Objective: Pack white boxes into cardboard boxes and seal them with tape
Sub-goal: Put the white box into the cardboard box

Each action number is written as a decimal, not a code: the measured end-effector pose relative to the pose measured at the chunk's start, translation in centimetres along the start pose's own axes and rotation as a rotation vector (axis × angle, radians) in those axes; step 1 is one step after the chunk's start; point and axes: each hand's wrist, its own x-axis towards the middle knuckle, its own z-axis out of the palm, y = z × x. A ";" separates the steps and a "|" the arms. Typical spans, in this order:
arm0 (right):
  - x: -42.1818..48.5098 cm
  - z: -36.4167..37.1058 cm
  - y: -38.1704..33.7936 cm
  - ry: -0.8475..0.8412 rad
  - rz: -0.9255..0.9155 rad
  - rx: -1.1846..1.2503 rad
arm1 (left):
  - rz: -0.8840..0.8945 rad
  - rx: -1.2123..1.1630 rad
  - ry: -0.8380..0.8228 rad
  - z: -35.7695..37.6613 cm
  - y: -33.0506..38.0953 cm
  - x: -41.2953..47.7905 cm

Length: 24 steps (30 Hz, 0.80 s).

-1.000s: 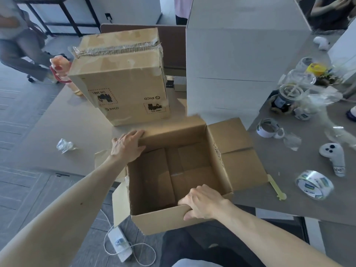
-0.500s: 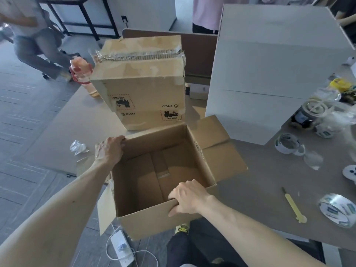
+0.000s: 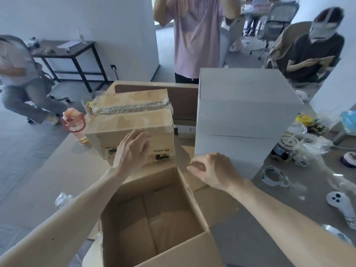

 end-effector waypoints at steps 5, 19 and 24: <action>2.6 -9.4 3.1 0.261 -0.022 -0.075 | 0.020 -0.164 0.073 -1.4 8.1 7.4; 7.6 -20.1 16.6 -0.022 0.442 -0.304 | -0.141 -0.023 -0.483 3.3 17.9 20.7; 9.6 -20.3 19.2 -0.050 0.449 -0.182 | -0.150 0.017 -0.469 3.8 19.5 22.6</action>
